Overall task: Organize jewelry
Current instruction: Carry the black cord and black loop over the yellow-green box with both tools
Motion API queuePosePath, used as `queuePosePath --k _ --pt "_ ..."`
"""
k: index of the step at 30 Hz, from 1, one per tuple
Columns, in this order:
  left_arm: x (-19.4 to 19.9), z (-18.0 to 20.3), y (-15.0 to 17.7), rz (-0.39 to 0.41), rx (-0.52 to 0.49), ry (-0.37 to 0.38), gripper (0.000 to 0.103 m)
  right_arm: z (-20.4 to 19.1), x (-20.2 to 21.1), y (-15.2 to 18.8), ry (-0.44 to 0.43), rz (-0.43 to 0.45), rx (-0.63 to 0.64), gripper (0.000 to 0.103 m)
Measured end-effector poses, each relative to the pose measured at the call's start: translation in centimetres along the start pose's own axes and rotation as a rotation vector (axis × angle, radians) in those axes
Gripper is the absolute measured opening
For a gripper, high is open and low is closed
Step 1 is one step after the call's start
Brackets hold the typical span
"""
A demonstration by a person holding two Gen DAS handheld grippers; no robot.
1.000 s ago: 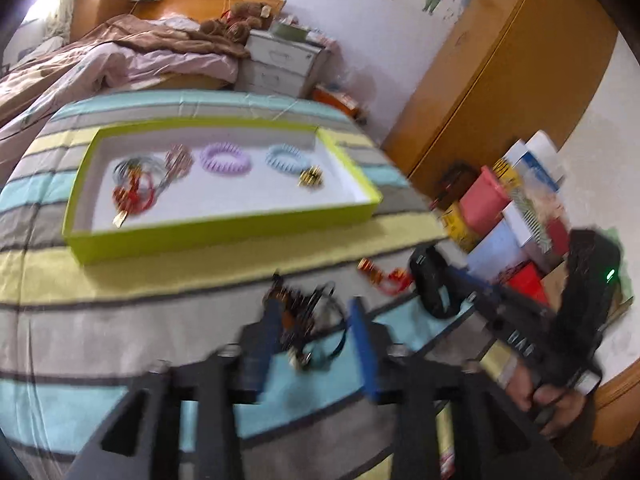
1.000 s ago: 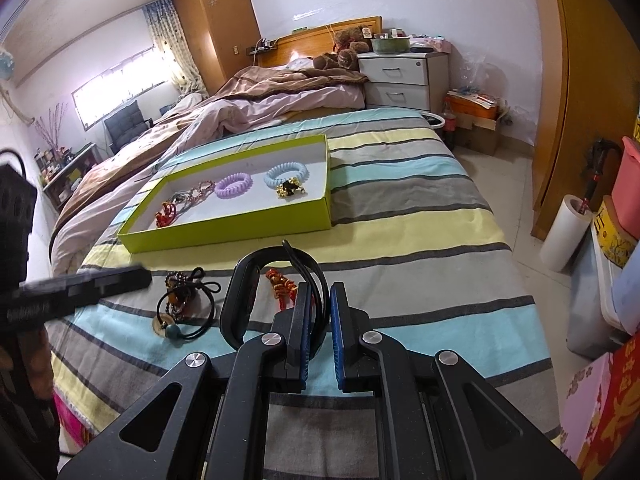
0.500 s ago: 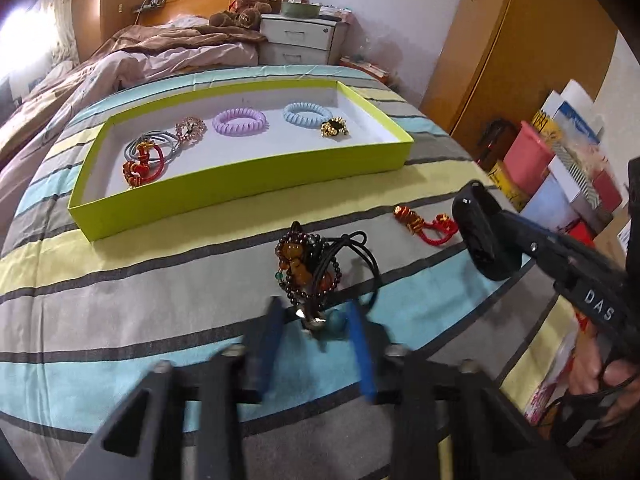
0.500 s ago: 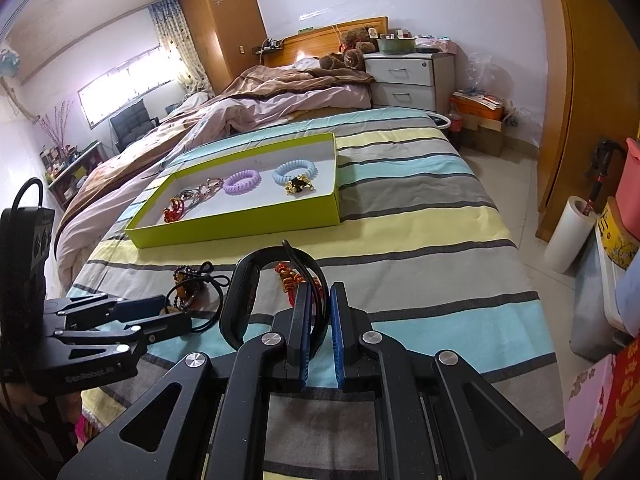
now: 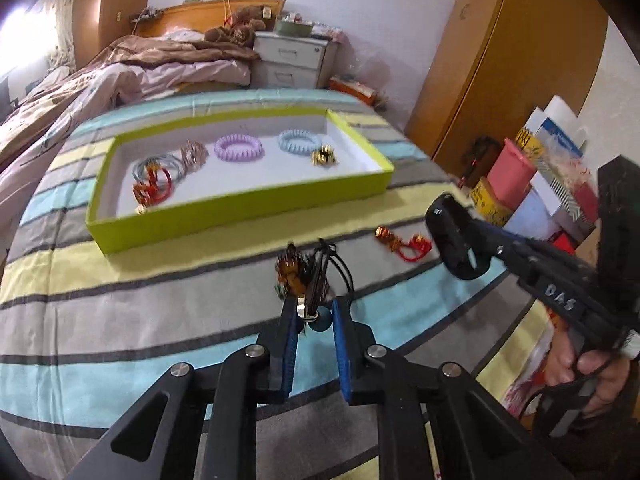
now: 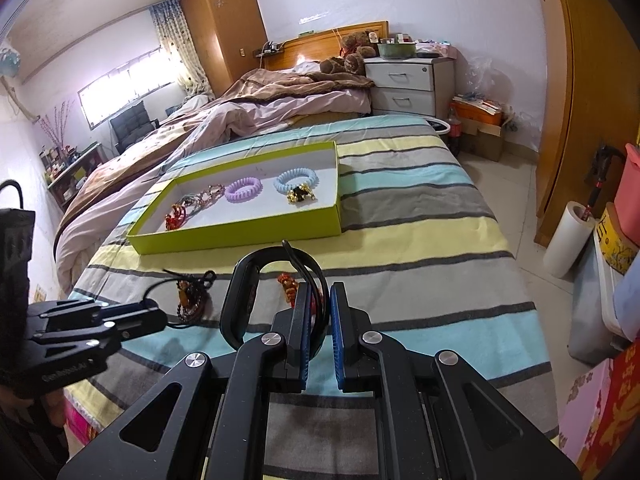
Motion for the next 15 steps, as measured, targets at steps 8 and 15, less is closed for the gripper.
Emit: queuePosePath --k 8,15 --pt "2.8 -1.6 -3.1 0.083 0.03 0.015 0.017 -1.2 0.1 -2.1 0.001 0.018 0.027 0.01" --pt "3.3 -4.4 -6.6 0.114 0.067 0.015 0.017 -2.2 -1.3 -4.8 -0.01 0.01 0.062 0.01"
Point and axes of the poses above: each gripper's, at about its wrist camera, not at the fingertips, and x roughly against the way its jaws point, z to its right, y to its underside, the point moved 4 cm from there along -x, roughly the way its jaws point, and after that the axes turned 10 degrees about -z, right-handed, at the moved point
